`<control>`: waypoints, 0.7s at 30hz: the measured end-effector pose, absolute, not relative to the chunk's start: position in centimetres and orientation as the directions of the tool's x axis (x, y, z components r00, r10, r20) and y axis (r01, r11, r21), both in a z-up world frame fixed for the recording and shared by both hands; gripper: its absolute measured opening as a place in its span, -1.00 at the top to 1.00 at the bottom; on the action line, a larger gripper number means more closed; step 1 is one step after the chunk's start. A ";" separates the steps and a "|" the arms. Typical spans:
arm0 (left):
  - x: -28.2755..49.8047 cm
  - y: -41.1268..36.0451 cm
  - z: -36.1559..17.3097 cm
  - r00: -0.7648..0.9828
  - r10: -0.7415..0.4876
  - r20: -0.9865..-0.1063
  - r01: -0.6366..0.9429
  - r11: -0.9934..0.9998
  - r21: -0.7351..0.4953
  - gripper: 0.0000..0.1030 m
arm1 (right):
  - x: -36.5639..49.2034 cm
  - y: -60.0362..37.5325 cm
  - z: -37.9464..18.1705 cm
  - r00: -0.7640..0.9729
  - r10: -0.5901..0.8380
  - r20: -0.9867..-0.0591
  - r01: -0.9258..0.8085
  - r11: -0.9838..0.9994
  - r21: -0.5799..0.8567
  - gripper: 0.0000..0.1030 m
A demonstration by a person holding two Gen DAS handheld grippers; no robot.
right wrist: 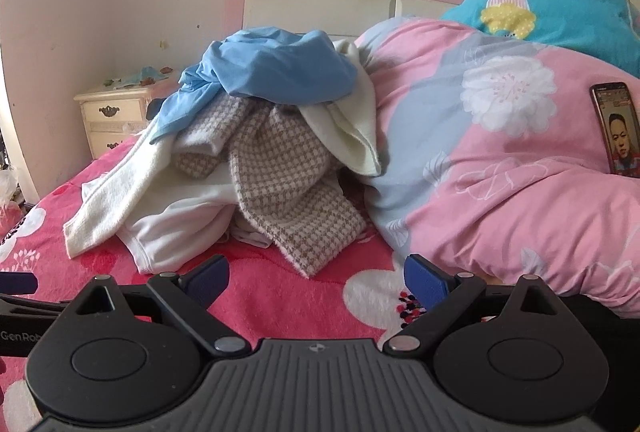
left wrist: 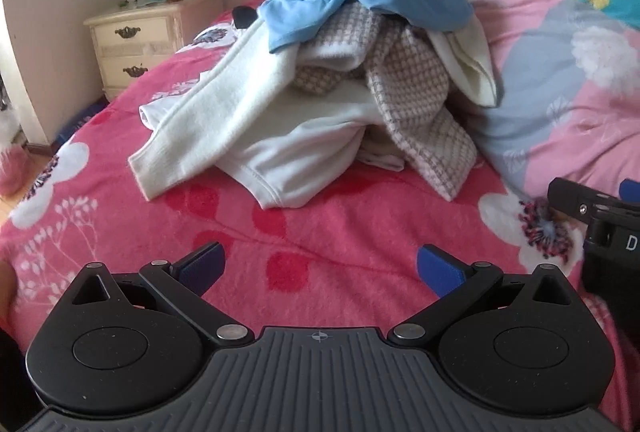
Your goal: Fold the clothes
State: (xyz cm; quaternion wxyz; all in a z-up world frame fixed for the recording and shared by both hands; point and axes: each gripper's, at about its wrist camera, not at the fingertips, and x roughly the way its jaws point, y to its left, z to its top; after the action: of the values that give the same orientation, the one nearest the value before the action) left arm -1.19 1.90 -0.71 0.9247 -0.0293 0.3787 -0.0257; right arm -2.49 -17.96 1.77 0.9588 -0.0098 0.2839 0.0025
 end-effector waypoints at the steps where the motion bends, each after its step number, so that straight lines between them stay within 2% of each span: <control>1: -1.3 2.1 -0.7 0.718 -0.077 -0.691 0.027 0.996 -0.083 -1.00 | -2.6 -17.9 1.8 0.839 -0.001 -0.543 -0.010 1.000 -0.018 -0.88; 6: -1.3 3.1 -0.5 0.713 -0.069 -0.698 -0.048 0.988 -0.147 -1.00 | -2.7 -17.6 1.9 0.840 -0.004 -0.543 -0.008 1.000 -0.019 -0.88; 10: -1.3 2.8 -1.0 0.703 -0.053 -0.709 -0.039 0.993 -0.113 -1.00 | -2.6 -17.7 1.9 0.838 -0.008 -0.545 -0.004 1.000 -0.021 -0.88; 15: -1.8 2.3 -1.4 0.713 -0.114 -0.692 0.017 0.989 -0.145 -1.00 | -2.7 -18.2 1.7 0.835 -0.010 -0.551 0.006 1.000 -0.009 -0.88; 21: -1.9 0.5 -1.5 0.721 -0.067 -0.690 0.065 0.997 -0.029 -1.00 | -2.8 -18.7 1.4 0.830 -0.015 -0.558 0.016 1.000 -0.003 -0.88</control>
State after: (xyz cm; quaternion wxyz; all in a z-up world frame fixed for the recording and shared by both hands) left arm -1.90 0.46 -1.52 0.9276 -0.0014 0.3718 -0.0357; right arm -2.84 -18.66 1.43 0.9565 0.0007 0.2916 -0.0083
